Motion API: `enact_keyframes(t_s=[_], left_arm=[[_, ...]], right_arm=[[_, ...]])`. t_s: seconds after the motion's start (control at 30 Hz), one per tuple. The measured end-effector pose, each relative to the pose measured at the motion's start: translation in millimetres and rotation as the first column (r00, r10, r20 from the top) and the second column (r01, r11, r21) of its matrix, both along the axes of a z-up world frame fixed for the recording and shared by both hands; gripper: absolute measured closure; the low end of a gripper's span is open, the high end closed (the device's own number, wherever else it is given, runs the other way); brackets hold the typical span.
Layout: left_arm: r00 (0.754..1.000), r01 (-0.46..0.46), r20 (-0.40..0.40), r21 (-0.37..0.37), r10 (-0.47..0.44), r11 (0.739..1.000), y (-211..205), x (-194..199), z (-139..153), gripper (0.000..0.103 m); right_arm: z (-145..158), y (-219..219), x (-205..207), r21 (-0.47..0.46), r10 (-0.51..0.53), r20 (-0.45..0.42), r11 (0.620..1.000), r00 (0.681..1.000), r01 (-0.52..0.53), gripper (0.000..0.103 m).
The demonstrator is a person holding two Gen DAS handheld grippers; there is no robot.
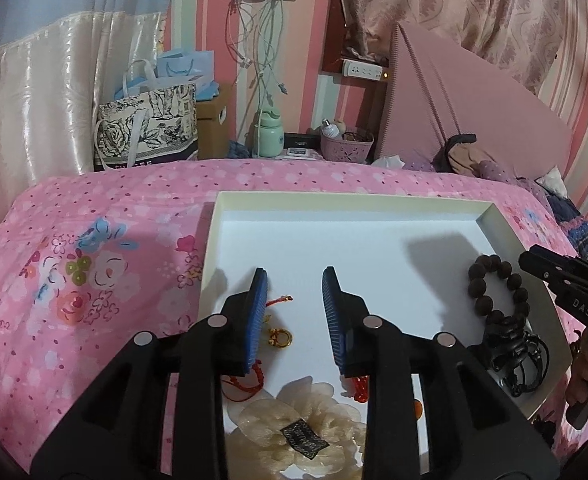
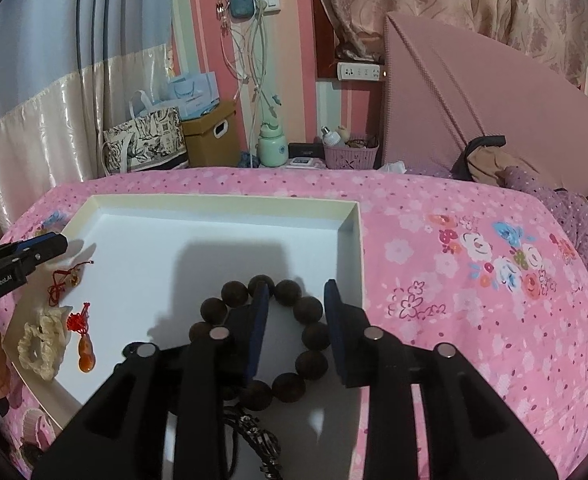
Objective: Organize jewelry
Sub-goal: 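Open both tools to release the bracelet and charm into the tray, then grasp the white-strap watch with the left tool while the right grasps the brown teardrop pendant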
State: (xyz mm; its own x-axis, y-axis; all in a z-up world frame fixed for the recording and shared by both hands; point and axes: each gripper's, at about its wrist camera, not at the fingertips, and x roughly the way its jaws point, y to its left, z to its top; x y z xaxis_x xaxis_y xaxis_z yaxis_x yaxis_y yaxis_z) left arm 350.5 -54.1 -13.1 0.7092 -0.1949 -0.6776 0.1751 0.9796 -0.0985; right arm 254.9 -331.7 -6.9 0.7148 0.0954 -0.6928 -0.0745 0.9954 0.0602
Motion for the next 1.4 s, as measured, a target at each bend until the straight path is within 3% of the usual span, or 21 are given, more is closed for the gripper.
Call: enact_keyframes(t_s=[0.07,0.17,0.3,0.37,0.43,0.53,0.7,0.73,0.83,0.93,1.03,1.1,1.4], left_arm=[[1.000,-0.002,-0.001,-0.006,0.002,1.000,1,-1,0,0.072],[1.000,-0.004,0.002,-0.021,0.004,1.000,3,-1,4,0.071],[1.000,0.004,0.014,-0.084,-0.003,0.996,7,-7,15,0.064],[0.999,-0.014,0.046,-0.054,0.016,0.998,8,-11,26,0.064],[0.997,-0.012,0.077,-0.058,0.017,0.998,9,-18,39,0.062],[0.991,-0.015,0.130,-0.078,0.025,0.997,12,-32,60,0.047],[0.980,0.016,0.199,-0.067,-0.003,0.998,2,-61,91,0.042],[0.979,0.021,0.205,-0.065,-0.007,0.998,0,-70,94,0.037],[0.977,0.023,0.211,-0.026,-0.017,0.999,-3,-97,97,0.037],[0.979,0.019,0.205,0.020,-0.022,1.000,0,-133,87,0.035],[0.980,0.001,0.196,0.070,-0.015,0.998,12,-167,68,0.034],[0.985,-0.023,0.170,0.057,0.013,0.998,24,-189,52,0.034],[0.997,-0.037,0.072,0.045,0.033,0.998,36,-213,3,0.034]], right_arm=[[6,-1,-2,-0.001,-0.003,0.017,1.000,1.000,0.003,0.073],[20,-5,-7,-0.009,-0.018,0.057,1.000,0.998,0.018,0.060],[48,-5,-20,-0.020,-0.022,0.127,0.999,0.992,0.025,0.060],[63,-5,-31,-0.019,-0.021,0.167,1.000,0.986,0.025,0.059],[72,-7,-42,0.005,-0.027,0.204,1.000,0.979,0.027,0.051],[69,-9,-63,0.036,-0.030,0.200,0.999,0.979,0.023,0.046],[56,-23,-111,-0.058,-0.002,0.207,0.998,0.978,0.014,0.046],[52,-33,-121,-0.063,-0.012,0.206,0.998,0.978,0.026,0.046],[44,-64,-140,-0.024,-0.061,0.190,0.997,0.980,0.067,0.046],[36,-99,-165,0.023,-0.145,0.175,0.989,0.974,0.143,0.046],[28,-114,-180,0.019,-0.154,0.158,0.988,0.975,0.153,0.046],[23,-121,-190,0.011,-0.160,0.138,0.987,0.977,0.160,0.046],[-6,-122,-195,-0.034,-0.117,0.020,0.992,0.993,0.118,0.046]])
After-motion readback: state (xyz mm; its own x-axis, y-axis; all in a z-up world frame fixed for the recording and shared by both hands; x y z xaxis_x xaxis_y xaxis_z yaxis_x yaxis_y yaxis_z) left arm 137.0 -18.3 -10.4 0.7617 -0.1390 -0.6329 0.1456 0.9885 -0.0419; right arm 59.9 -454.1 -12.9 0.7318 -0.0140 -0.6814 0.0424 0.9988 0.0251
